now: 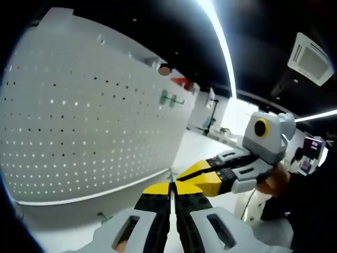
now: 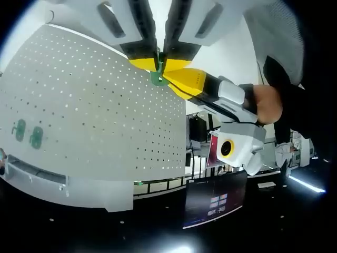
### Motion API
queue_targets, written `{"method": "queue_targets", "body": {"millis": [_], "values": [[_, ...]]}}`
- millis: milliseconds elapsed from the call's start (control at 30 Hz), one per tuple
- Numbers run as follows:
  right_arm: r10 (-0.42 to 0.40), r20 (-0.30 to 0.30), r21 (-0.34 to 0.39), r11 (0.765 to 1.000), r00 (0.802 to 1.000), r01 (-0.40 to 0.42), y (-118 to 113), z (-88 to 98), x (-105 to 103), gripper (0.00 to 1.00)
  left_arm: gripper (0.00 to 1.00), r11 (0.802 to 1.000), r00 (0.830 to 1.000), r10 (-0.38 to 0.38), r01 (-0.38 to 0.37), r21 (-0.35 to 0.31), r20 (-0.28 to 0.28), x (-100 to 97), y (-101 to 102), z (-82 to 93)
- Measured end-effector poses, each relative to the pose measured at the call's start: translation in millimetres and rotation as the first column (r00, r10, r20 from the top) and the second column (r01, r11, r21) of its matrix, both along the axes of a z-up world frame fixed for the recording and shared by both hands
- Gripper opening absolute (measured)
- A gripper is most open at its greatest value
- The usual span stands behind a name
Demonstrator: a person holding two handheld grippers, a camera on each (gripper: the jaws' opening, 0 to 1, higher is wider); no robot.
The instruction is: Insert the hook assembly into the mounting plate slot until the hook locks in place.
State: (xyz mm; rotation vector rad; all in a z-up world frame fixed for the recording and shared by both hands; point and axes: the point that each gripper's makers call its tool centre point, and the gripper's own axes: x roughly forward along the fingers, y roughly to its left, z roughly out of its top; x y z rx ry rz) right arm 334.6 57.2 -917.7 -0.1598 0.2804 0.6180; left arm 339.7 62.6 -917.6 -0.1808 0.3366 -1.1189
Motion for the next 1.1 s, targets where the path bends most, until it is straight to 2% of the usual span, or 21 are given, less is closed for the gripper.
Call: {"method": "queue_targets", "body": {"millis": [200, 333, 400, 633, 800, 967, 1100], "values": [[-0.018, 0.004, 0.007, 1.0, 1.0, 0.018, -4, 2.9, 2, 0.01, 0.03, 1.0, 0.998, -0.005, 0.003, 0.022, 0.06, 0.2, -1, 3.9], [-0.044, 0.015, 0.015, 0.999, 0.999, 0.044, -11, 7.9, 5, 0.01, 0.1, 0.999, 0.996, 0.015, -0.019, 0.046, 0.092, 3.9, 3, 2.6], [-0.063, 0.023, 0.018, 0.998, 0.998, 0.062, -15, 11.5, 7, 0.01, 0.1, 0.997, 0.992, 0.02, -0.029, 0.072, 0.122, 5.3, 6, 0.7], [-0.105, 0.037, 0.033, 0.994, 0.994, 0.103, -24, 19.1, 13, 0.01, 0.17, 0.988, 0.976, 0.046, -0.076, 0.136, 0.211, 8.3, 14, -3.2], [-0.127, 0.043, 0.04, 0.991, 0.991, 0.125, -29, 22.3, 15, 0.01, 0.23, 0.985, 0.966, 0.048, -0.087, 0.146, 0.252, 5.8, 17, -3.1], [-0.146, 0.045, 0.048, 0.988, 0.988, 0.144, -35, 26.5, 18, 0.01, 0.28, 0.981, 0.954, 0.084, -0.13, 0.145, 0.288, 7.4, 26, -2.0], [-0.171, 0.054, 0.06, 0.984, 0.984, 0.167, -41, 34.3, 22, 0.01, 0.33, 0.978, 0.95, 0.112, -0.157, 0.137, 0.29, 7.2, 34, -4.6]]}}
